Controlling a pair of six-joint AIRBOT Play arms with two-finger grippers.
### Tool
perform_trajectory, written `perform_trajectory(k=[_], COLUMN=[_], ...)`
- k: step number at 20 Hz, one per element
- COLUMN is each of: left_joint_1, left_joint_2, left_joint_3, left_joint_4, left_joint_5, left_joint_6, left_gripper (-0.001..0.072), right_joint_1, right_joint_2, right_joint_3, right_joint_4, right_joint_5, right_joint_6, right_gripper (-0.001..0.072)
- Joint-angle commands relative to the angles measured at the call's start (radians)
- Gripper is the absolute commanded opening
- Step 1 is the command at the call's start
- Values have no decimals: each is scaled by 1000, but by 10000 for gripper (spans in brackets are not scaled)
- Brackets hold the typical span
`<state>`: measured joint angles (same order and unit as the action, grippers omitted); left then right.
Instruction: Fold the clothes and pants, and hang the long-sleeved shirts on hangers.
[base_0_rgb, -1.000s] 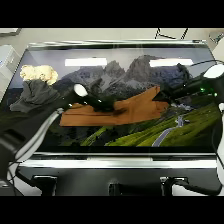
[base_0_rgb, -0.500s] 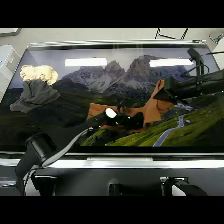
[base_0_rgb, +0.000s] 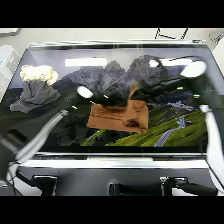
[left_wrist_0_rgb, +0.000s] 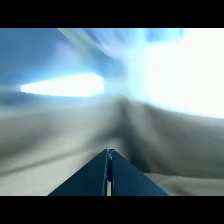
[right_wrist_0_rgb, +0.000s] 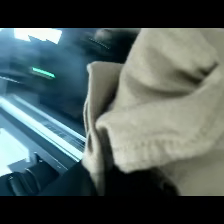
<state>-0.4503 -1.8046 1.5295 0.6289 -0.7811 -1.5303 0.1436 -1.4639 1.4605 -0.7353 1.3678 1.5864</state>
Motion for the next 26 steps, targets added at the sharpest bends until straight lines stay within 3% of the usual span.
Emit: perform_trajectory(k=[1, 3, 4, 5, 6, 8, 10, 12, 15, 17, 19, 20, 22, 26], left_joint_1=[256, 350, 383, 404, 417, 431, 430, 430, 430, 428, 425, 422, 416, 398], left_joint_2=[179, 287, 334, 370, 399, 441, 460, 464, 465, 466, 469, 471, 475, 479], left_joint_3=[0, 0, 0, 0, 0, 0, 0, -1, 0, 0, 0, 0, 0, 0], left_joint_4=[360, 444, 462, 473, 480, 483, 483, 483, 483, 482, 482, 482, 480, 471], left_joint_5=[-259, -308, -313, -312, -312, -313, -315, -328, -355, -379, -383, -383, -383, -382], left_joint_6=[-42, -42, -41, -41, -41, -37, -14, -10, 5, 5, 5, 4, 4, 3], left_gripper=[16, 16, 16, 17, 17, 17, 17, 17, 17, 18, 18, 17, 18, 18], right_joint_1=[144, 216, 244, 266, 271, 238, 135, 7, -188, -286, -317, -308, -283, -243], right_joint_2=[-194, -312, -363, -406, -431, -418, -359, -287, -195, -174, -174, -174, -177, -229], right_joint_3=[1, 1, 1, 1, 1, 1, 1, 1, -9, -97, -240, -313, -412, -438], right_joint_4=[159, 274, 344, 437, 533, 569, 468, 264, -226, -375, -283, -193, -40, 126], right_joint_5=[-182, -263, -294, -312, -312, -299, -226, -119, 69, 117, 50, -14, -126, -166], right_joint_6=[-32, -39, -40, -73, -145, -168, -168, -117, -18, 44, 0, -74, -214, -330], right_gripper=[40, 46, 190, 573, 702, 702, 702, 702, 698, 673, 668, 618, 606, 585])
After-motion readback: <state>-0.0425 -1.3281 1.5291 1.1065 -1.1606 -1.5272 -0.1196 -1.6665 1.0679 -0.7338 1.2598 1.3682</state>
